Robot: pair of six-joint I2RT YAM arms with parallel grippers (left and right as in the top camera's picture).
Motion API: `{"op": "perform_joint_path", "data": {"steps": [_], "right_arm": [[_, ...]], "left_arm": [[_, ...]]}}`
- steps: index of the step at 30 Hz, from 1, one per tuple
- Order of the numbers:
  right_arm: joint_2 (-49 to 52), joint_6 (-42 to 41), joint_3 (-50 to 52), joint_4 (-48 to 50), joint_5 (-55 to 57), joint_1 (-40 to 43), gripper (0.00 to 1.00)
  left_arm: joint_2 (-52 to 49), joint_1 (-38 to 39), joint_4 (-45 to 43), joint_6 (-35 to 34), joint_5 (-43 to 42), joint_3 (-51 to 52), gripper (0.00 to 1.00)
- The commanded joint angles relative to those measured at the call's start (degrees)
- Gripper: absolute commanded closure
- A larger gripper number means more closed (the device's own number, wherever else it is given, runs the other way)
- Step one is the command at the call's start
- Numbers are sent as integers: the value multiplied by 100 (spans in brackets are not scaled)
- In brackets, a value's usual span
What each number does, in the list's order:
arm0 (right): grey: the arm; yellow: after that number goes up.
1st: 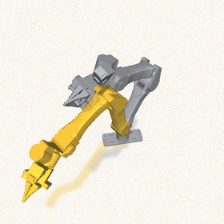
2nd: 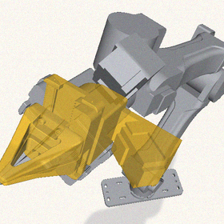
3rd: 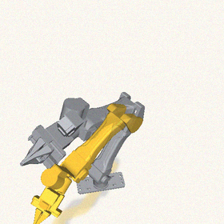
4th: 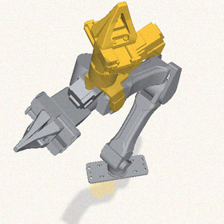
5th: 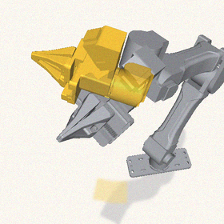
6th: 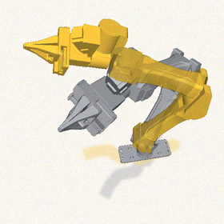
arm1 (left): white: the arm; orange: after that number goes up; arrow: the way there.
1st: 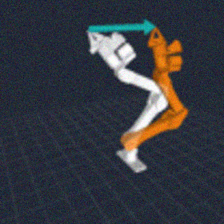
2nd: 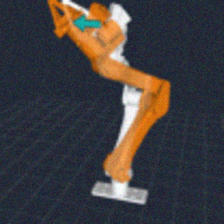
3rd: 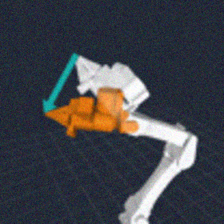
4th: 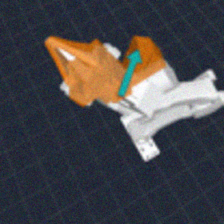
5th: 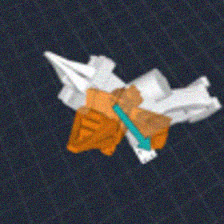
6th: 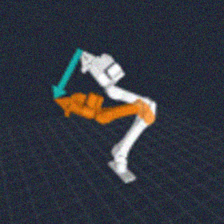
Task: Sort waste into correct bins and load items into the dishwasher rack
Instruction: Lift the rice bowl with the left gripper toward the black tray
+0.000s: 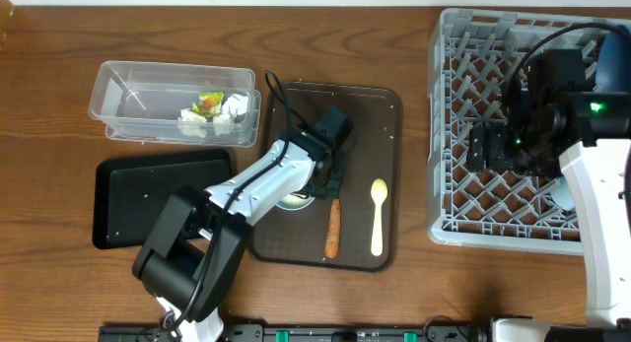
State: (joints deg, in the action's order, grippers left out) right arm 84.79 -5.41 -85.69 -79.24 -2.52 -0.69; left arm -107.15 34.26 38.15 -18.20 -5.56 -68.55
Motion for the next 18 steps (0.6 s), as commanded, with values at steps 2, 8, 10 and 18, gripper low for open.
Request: {"op": "perform_joint_path", "data": {"steps": [2, 8, 10, 18], "right_arm": [[-46, 35, 24, 0, 74, 31, 6], [-46, 35, 26, 2, 76, 31, 6], [-46, 35, 26, 2, 76, 31, 6], [-46, 35, 26, 2, 72, 28, 5]], "left_arm": [[-33, 7, 203, 9, 37, 0, 94], [365, 4, 782, 13, 374, -221, 94], [577, 4, 885, 11, 374, -223, 94], [1596, -192, 1421, 9, 546, -223, 94]]}}
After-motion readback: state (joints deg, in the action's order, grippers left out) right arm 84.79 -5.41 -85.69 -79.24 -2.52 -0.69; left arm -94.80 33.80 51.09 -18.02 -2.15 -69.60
